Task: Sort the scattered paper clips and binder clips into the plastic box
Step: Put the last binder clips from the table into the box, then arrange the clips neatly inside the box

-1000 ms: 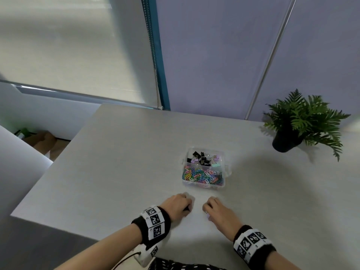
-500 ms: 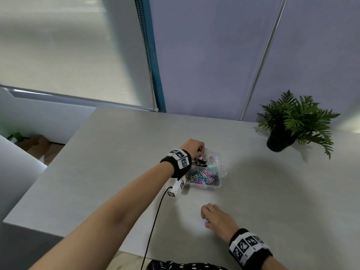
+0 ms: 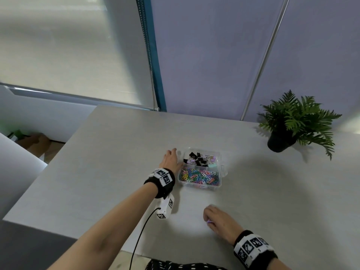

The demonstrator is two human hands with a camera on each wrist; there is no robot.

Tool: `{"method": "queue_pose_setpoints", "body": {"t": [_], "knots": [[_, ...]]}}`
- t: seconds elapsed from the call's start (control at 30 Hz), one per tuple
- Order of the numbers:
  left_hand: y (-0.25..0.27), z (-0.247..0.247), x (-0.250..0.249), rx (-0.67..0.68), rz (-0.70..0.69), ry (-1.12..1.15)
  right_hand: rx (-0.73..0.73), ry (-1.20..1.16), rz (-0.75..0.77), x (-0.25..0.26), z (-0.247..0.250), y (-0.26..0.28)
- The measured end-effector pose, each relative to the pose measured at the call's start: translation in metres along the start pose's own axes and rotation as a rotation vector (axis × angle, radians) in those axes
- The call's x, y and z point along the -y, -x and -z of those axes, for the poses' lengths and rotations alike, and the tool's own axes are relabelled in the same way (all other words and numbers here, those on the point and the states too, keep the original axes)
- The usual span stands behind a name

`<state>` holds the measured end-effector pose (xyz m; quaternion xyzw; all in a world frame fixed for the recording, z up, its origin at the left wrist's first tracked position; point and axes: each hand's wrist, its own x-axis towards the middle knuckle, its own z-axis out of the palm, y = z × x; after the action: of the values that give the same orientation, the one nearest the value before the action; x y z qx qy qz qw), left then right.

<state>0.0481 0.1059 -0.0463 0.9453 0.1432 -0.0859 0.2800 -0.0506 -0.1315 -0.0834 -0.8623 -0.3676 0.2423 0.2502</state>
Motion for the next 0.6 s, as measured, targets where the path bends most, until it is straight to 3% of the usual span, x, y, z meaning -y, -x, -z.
{"method": "queue_pose_setpoints", "body": {"t": [0.1,0.3,0.47,0.6], "knots": [[0.009,-0.01,0.008,0.09,0.033,0.047,-0.026,-0.191,-0.08,0.0,0.015,0.001],[0.028,-0.003,0.014,0.132,0.043,0.113,-0.089,-0.396,-0.264,-0.006,0.067,0.007],[0.074,0.0,0.031,0.228,0.03,0.282,-0.266,-0.46,-0.267,-0.006,0.105,-0.002],[0.111,-0.002,0.048,0.274,0.013,0.328,-0.273,-0.401,-0.23,0.008,0.1,-0.024]]}}
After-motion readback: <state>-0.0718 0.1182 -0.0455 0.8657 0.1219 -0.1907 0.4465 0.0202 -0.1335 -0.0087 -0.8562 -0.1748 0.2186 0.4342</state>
